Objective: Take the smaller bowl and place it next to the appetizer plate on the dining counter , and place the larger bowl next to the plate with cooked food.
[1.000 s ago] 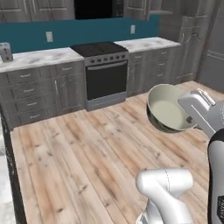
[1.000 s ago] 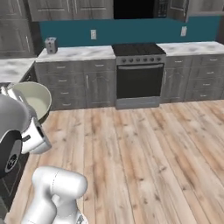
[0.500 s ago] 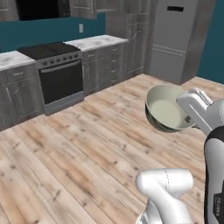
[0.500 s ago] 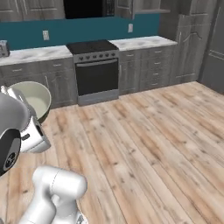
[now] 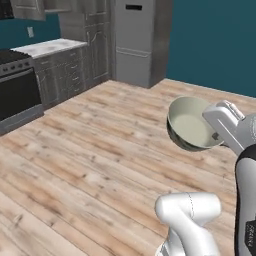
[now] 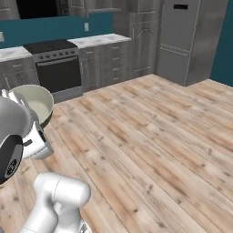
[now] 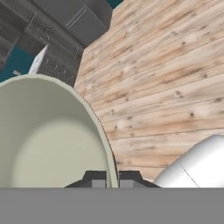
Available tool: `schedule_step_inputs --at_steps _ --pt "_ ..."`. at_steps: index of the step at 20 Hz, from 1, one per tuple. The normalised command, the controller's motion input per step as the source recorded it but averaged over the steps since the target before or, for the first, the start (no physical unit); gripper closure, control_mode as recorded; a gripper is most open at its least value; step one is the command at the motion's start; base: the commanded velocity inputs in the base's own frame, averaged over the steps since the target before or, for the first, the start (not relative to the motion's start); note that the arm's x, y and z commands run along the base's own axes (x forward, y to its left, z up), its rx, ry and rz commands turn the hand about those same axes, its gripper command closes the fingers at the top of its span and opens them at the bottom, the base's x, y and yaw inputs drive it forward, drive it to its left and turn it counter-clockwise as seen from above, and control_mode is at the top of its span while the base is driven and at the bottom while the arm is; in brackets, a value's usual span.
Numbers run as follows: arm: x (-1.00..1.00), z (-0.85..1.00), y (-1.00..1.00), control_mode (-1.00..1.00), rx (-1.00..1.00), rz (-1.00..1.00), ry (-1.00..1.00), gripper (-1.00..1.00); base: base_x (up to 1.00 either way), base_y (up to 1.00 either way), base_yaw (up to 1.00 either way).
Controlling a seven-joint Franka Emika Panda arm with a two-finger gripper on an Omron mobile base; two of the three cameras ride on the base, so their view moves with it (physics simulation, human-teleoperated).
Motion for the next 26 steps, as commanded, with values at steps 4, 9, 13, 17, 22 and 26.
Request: schedule_step_inputs --at_steps 4,9,13,17,22,26 --pt "0.0 0.0 0.0 1.0 0.0 0.0 0.0 1.0 -0.96 -0.01 -0.36" --pt "0.0 0.0 0.0 1.0 0.0 0.0 0.0 1.0 -1.0 0.0 -0.38" --pt "0.0 0.0 0.0 1.0 0.0 0.0 0.0 1.0 -1.0 0.0 -0.35" --pt "0.0 0.0 0.0 1.0 0.0 0.0 0.0 1.0 -1.0 -0.03 -0.36" --pt "0.0 0.0 0.0 1.0 0.0 0.0 0.0 1.0 -0.86 0.21 -0.38" --pt "0.0 0.0 0.0 1.0 0.0 0.0 0.0 1.0 -0.66 0.84 -0.36"
